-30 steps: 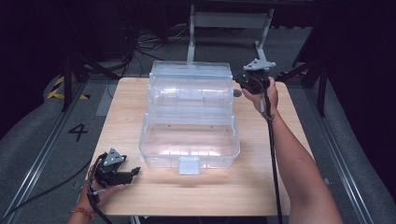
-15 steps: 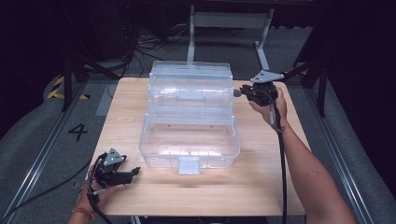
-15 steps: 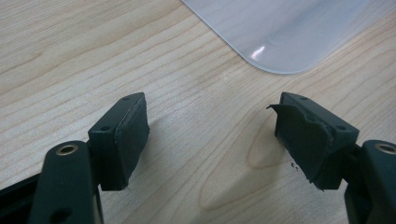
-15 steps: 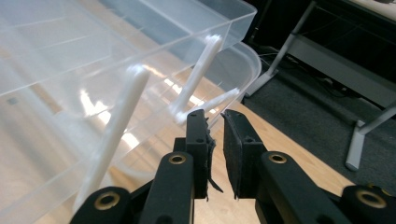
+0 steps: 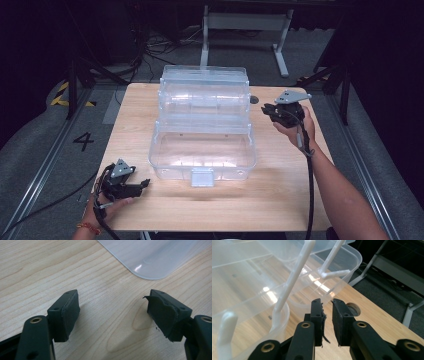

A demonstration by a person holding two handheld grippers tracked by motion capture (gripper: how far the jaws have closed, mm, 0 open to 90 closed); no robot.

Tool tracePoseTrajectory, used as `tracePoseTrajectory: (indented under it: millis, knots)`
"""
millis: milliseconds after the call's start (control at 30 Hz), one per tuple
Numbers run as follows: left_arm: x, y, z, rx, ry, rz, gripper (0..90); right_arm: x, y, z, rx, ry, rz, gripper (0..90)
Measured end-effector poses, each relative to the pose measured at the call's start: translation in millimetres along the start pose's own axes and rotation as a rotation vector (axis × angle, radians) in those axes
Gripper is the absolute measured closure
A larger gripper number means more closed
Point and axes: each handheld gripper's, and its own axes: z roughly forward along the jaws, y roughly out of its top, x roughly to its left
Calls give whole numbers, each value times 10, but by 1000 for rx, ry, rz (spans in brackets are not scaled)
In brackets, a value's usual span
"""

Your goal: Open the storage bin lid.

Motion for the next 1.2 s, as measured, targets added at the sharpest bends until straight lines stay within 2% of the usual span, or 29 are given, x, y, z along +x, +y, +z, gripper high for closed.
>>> tracePoseTrajectory:
  millis: [300,533,967,1200]
  knots:
    - [0,0,0,0,0,0,264,76,-178,-106,21,9,-25,781]
    - [-1,0,0,0,0,-1,264,91,-340,-229,13,25,-9,775]
    - [-3,0,0,0,1,-2,264,166,-611,-438,10,27,-13,768]
    - [-4,0,0,0,2,-3,264,215,-782,-516,25,25,-13,749]
